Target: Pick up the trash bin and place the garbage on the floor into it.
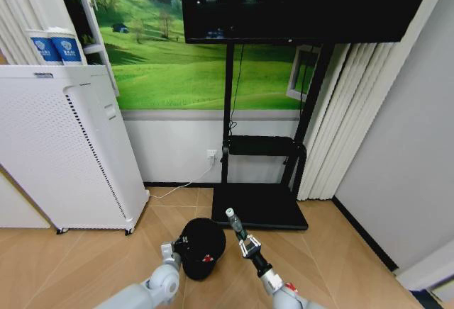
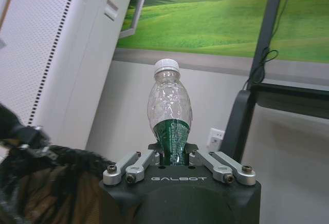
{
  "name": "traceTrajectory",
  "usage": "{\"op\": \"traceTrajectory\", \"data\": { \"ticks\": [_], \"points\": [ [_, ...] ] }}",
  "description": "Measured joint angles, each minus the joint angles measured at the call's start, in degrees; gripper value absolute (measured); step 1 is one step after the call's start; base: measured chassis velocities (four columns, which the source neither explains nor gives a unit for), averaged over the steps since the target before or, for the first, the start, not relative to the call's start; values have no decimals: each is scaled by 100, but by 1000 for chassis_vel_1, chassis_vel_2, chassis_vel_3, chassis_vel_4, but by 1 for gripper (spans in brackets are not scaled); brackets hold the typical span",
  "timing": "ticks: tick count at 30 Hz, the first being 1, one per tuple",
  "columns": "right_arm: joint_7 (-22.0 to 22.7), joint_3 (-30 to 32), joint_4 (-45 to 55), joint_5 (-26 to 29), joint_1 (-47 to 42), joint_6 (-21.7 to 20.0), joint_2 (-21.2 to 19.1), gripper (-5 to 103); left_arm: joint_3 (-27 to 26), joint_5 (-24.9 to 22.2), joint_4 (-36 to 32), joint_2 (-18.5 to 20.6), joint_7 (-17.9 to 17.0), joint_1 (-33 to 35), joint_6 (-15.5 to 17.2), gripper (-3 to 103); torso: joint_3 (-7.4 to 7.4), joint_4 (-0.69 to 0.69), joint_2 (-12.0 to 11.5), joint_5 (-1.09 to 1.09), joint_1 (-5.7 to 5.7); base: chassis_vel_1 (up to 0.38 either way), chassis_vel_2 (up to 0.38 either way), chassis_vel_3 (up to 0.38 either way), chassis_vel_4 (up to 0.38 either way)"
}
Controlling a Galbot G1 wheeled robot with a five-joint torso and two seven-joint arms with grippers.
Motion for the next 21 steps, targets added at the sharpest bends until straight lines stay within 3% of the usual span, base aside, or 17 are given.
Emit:
{"op": "traceTrajectory", "data": {
  "ticks": [7, 21],
  "points": [
    [101, -499, -78, 126, 440, -54, 147, 20, 290, -112, 96, -204, -41, -348, -5, 6, 0, -1, 0, 0, 0, 0, 0, 0, 0],
    [-3, -909, -567, 204, 794, 41, 464, 20, 632, -260, 382, -581, -18, -688, -13, 6, 0, -2, 0, 0, 0, 0, 0, 0, 0]
  ]
}}
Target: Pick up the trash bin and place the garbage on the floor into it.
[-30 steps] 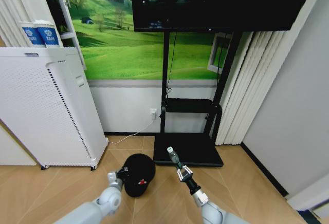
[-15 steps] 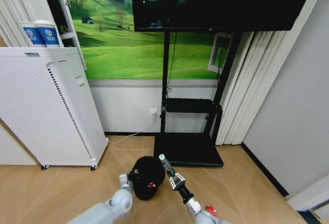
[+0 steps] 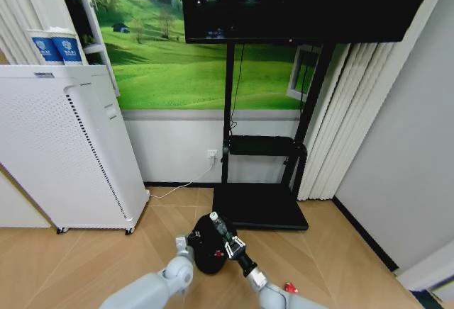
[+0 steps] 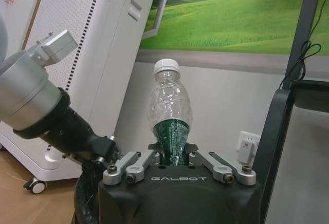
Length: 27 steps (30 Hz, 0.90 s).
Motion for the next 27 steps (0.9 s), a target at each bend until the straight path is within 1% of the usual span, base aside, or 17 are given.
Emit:
{"op": "traceTrajectory", "data": {
  "ticks": [2, 5, 7, 8, 9, 10, 12, 13, 16, 17, 19, 20, 22, 23, 24, 25, 27],
  "points": [
    [-7, -34, -11, 22, 38, 1, -15, 20, 12, -16, -3, -7, 0, -19, 0, 6, 0, 0, 0, 0, 0, 0, 0, 0, 0],
    [-150, -152, -22, 150, 173, 2, -106, 18, 33, -37, -4, -40, 2, -58, 0, 6, 0, 1, 0, -1, 0, 0, 0, 0, 0],
    [-199, -164, -84, 215, 207, 42, -131, 29, 34, -37, 27, -87, 12, -61, -12, 6, 0, 1, 0, 0, 0, 0, 0, 0, 0],
    [-199, -164, -84, 215, 207, 42, -131, 29, 34, -37, 27, -87, 12, -61, -12, 6, 0, 1, 0, 0, 0, 0, 0, 0, 0],
    [-213, -154, -126, 225, 217, 68, -147, 33, 25, -37, 26, -100, 19, -51, -19, 6, 0, 1, 0, -1, 0, 0, 0, 0, 0],
    [-213, -154, -126, 225, 217, 68, -147, 33, 25, -37, 26, -100, 19, -51, -19, 6, 0, 1, 0, -1, 0, 0, 0, 0, 0],
    [-249, -115, -153, 250, 228, 86, -199, 44, 9, -33, 31, -110, 26, -50, -21, 6, 0, 1, 0, -1, 0, 0, 0, 0, 0],
    [-249, -115, -153, 250, 228, 86, -199, 44, 9, -33, 31, -110, 26, -50, -21, 6, 0, 1, 0, -1, 0, 0, 0, 0, 0],
    [-255, -52, -154, 261, 218, 89, -237, 61, -40, -27, 108, -157, 29, -83, -27, 6, 0, 1, 0, 0, 0, 0, 0, 0, 0],
    [-255, -52, -154, 261, 218, 89, -237, 61, -40, -27, 108, -157, 29, -83, -27, 6, 0, 1, 0, 0, 0, 0, 0, 0, 0],
    [-255, -38, -151, 256, 189, 92, -274, 71, -50, -24, 122, -176, 28, -89, -33, 6, 0, 1, 0, 0, 0, 0, 0, 0, 0],
    [-255, -38, -151, 256, 189, 92, -274, 71, -50, -24, 122, -176, 28, -89, -33, 6, 0, 1, 0, 0, 0, 0, 0, 0, 0],
    [-250, 25, -85, 238, 89, 100, -333, 83, -77, -6, 118, -183, 20, -90, -43, 6, 0, 0, 0, -1, 0, 0, 0, 0, 0],
    [-250, 25, -85, 238, 89, 100, -333, 83, -77, -6, 118, -183, 20, -90, -43, 6, 0, 0, 0, -1, 0, 0, 0, 0, 0],
    [-230, 132, -46, 252, 18, 89, -354, 88, -131, 20, 85, -175, 12, -84, -46, 6, 0, 0, 0, 0, 1, 0, 0, 0, 0],
    [-213, 186, -44, 259, -6, 80, -356, 88, -168, 31, 61, -168, 3, -73, -48, 6, 0, 0, 0, 0, 1, 0, 0, 0, 0],
    [-5, 652, -289, 332, -144, 33, -288, 99, -392, 47, -107, -42, -45, 27, -51, 6, -1, -1, 0, -2, 0, 0, 0, 0, 0]
  ]
}}
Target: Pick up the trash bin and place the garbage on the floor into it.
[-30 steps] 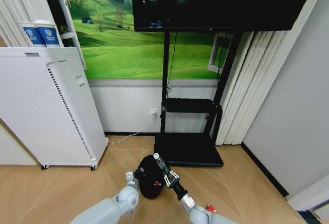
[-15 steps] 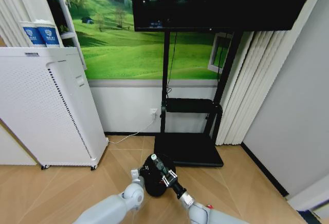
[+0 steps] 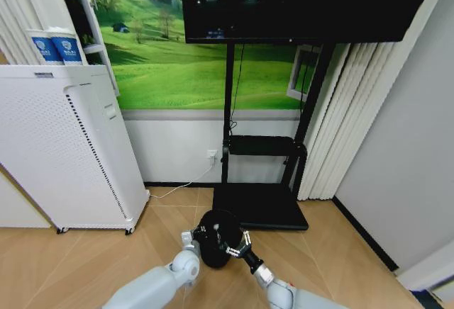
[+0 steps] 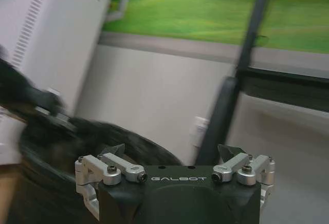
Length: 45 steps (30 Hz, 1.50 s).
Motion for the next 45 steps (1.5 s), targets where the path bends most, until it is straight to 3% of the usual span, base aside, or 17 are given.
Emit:
{"op": "traceTrajectory", "data": {
  "ticks": [4, 6, 9, 17, 25, 39, 43, 45],
  "points": [
    [79, 296, -505, 55, -6, 65, 73, 99, -91, 97, -109, 238, -4, 111, 3, 6, 0, 3, 0, 0, 0, 0, 0, 0, 0],
    [2, 537, -1375, -197, 39, 413, 172, 100, -279, 194, -283, 597, 4, 322, 29, 6, 0, 5, 0, 2, 0, 0, 0, 0, 0],
    [-81, 723, -1740, -276, -69, 491, 202, 100, -521, 224, -440, 807, 2, 570, 48, 6, 0, 5, 0, 0, 0, 0, 0, 0, 0],
    [-152, 1230, -1784, -364, -543, 502, 211, 100, -1081, 403, -824, 1138, 38, 1296, 46, 6, 0, 4, 0, 2, 0, -27, -12, 21, 7],
    [-94, 1394, -1785, -652, -662, 501, 150, 100, -1249, 491, -1114, 1224, -39, 1534, 40, 6, 1, -2, 0, 0, 0, -163, -106, 183, 105],
    [-173, 801, -2818, -1002, -446, 244, 107, 100, -2161, 789, -1810, 1569, 21, 2667, 40, 6, 0, 6, 0, -1, 0, -11, -33, 25, 24],
    [-190, 673, -2847, -1004, -489, 152, 116, 100, -2518, 893, -2103, 1623, 22, 3190, 38, 6, 0, 0, 0, 0, 0, 0, 0, 0, 0],
    [-205, 613, -2841, -952, -553, 141, 125, 100, -2879, 982, -2323, 1676, 89, 3785, 24, 6, 0, 3, 0, 1, 0, 0, 0, 0, 0]
  ]
}}
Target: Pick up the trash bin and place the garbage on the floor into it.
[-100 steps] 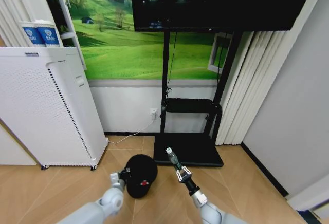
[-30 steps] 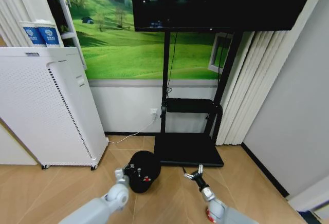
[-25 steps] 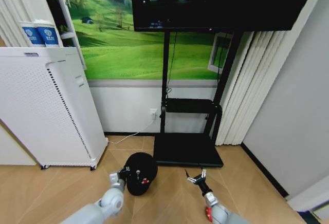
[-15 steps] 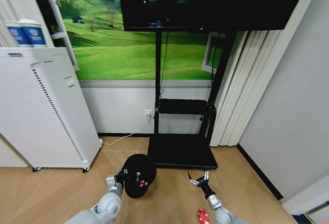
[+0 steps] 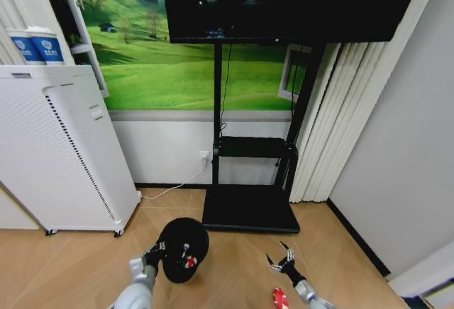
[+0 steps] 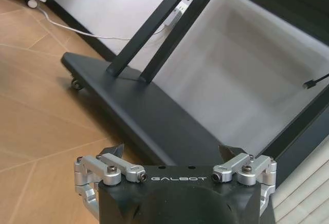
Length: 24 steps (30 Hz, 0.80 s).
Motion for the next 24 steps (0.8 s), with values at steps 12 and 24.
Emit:
{"op": "traceTrajectory", "data": {
  "ticks": [12, 24],
  "points": [
    [-206, -52, -212, -1, -378, -3, -95, 100, -628, 392, -135, -284, 370, 1002, -161, 6, 0, -2, 0, -1, 0, 0, 0, 0, 0],
    [-445, -66, -539, 17, -581, 44, -142, 100, -568, 465, -12, -519, 346, 1036, -190, 6, 0, -2, -1, -1, 0, 0, 0, 0, 0]
  ]
}}
